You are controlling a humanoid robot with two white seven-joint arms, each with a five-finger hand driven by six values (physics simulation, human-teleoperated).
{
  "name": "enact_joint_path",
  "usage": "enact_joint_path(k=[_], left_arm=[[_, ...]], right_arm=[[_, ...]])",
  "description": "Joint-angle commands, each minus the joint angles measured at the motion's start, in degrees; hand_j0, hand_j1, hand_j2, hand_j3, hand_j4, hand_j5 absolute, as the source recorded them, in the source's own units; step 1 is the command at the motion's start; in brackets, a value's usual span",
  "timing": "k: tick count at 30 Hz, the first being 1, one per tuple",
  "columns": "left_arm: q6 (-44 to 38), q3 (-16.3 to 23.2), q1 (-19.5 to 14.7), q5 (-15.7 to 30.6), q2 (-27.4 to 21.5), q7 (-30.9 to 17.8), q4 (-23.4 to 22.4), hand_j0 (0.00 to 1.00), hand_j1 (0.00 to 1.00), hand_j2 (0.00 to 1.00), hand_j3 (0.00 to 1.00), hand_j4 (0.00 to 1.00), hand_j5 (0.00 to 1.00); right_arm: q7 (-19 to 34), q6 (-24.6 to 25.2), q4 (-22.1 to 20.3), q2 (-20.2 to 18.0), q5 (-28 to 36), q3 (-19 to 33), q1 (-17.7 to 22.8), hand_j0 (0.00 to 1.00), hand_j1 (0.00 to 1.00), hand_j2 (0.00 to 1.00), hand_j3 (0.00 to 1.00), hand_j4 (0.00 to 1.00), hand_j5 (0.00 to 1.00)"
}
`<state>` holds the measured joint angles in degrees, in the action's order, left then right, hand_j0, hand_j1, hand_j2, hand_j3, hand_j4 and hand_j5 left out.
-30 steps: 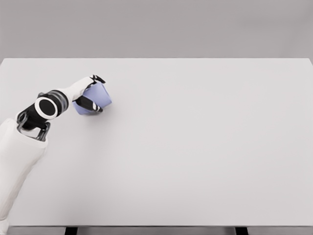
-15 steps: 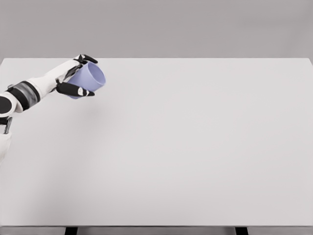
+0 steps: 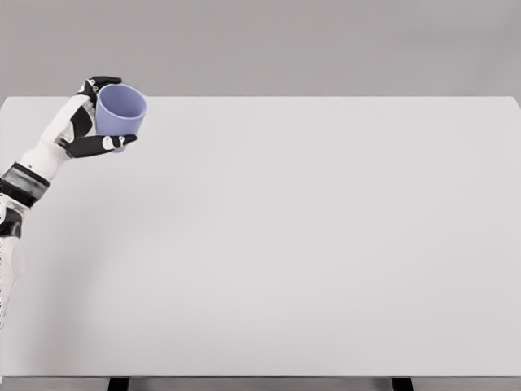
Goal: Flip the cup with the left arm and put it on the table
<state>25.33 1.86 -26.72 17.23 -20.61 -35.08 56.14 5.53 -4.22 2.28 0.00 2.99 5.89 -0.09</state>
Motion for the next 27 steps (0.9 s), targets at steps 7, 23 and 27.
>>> enact_joint_path(k=[7,23,27], left_arm=[[9.67,-1.95,0.00,5.79,5.23,0.08,-10.96,0.36,0.36,0.36,0.36,0.36,0.36],[9.67,-4.76,-0.35,5.97,7.87,0.08,-16.85,0.36,0.36,0.36,0.36,0.36,0.36],[9.67,-4.67,-0.97,5.35,7.69,0.08,-16.68,0.35,0.35,0.35,0.35,0.35,0.35]], right_arm=[[0.01,0.00,0.00,0.00,0.00,0.00,0.00,1.00,1.00,1.00,1.00,1.00,1.00],[0.01,0.00,0.00,0.00,0.00,0.00,0.00,1.00,1.00,1.00,1.00,1.00,1.00],[0.01,0.00,0.00,0.00,0.00,0.00,0.00,1.00,1.00,1.00,1.00,1.00,1.00]])
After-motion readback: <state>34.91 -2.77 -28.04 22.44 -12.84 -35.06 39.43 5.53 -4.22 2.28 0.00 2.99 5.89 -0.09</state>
